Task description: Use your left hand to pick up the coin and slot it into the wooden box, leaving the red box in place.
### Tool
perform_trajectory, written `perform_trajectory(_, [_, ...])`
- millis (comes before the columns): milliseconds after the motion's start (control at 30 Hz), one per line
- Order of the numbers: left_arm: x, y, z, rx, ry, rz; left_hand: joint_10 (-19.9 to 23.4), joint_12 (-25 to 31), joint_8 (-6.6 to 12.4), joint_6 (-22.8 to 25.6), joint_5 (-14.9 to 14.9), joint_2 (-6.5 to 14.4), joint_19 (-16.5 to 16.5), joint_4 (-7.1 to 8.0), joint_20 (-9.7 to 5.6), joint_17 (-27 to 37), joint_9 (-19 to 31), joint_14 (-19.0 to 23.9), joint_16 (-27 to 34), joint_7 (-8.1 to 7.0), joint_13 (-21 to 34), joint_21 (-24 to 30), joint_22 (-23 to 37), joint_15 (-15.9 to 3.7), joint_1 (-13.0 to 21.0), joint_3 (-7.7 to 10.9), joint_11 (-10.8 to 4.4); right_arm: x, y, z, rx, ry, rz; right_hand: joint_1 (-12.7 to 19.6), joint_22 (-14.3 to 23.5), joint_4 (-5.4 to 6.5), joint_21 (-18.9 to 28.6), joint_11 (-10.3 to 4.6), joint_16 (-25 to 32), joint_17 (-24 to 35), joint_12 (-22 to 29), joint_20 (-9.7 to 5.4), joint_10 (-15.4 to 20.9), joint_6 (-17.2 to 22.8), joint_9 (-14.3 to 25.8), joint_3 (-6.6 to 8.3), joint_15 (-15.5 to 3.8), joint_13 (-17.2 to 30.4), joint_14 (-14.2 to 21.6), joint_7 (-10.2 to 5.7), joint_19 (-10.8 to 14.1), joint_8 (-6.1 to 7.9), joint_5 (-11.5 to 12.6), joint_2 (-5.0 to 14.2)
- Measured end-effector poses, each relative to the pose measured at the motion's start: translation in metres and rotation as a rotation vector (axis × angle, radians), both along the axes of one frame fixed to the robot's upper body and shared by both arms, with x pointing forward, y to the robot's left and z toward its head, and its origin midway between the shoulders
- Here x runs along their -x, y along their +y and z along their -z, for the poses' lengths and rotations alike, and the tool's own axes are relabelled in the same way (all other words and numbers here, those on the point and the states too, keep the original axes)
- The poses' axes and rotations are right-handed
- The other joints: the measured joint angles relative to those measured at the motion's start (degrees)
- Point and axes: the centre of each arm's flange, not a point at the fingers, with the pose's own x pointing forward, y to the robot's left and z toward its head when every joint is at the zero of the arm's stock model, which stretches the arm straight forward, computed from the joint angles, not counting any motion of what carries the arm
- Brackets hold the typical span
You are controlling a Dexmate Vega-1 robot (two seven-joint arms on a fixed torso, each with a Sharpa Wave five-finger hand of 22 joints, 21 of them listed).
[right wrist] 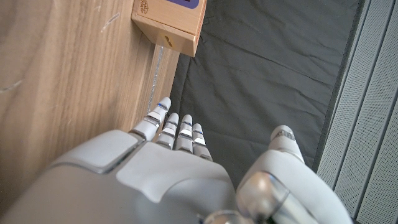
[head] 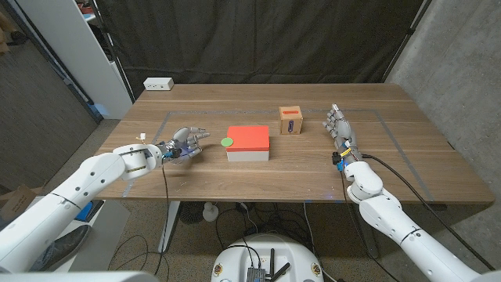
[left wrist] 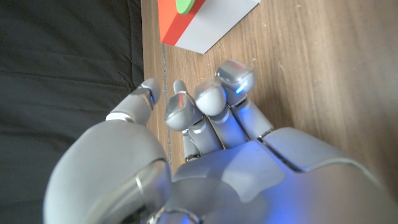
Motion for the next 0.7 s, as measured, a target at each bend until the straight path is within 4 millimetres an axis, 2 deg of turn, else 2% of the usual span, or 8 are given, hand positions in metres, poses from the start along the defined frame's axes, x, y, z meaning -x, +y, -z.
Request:
perform_trajectory(500, [0.015, -0.001, 0.011, 0.014, 0.094, 0.084, 0.00, 0.40, 0.83, -2.45, 0.00, 0.74, 0.60, 0.00, -0.20, 0.17, 0.62, -0.22, 0.66, 0.83, -0.53, -2.66, -2.26, -0.22, -0.77, 0.00, 0.00, 0.003, -0.019, -0.005, 0.013, 0.006, -0.022, 0.00, 0.30, 0.00, -0.22, -0.06, 0.00, 0.01, 0.00, 0.00, 0.06, -0.03, 0.00, 0.00, 0.00, 0.00, 0.00, 0.03, 0.00, 0.00, 0.00, 0.00])
perform_trajectory(700, [0.022, -0.005, 0.011, 0.004, 0.133, 0.104, 0.00, 0.84, 0.83, -3.02, 0.00, 0.22, 0.60, 0.00, -0.20, 0.17, 0.52, -0.22, 0.66, 0.78, -0.23, -3.31, -2.25, -0.22, -1.75, 0.00, 0.00, 0.001, -0.030, -0.005, 0.019, 0.012, -0.030, 0.00, 0.30, 0.00, -0.22, 0.01, 0.00, 0.01, 0.00, 0.00, 0.62, -0.03, 0.00, 0.00, 0.00, 0.00, 0.00, 0.04, 0.00, 0.00, 0.00, 0.00])
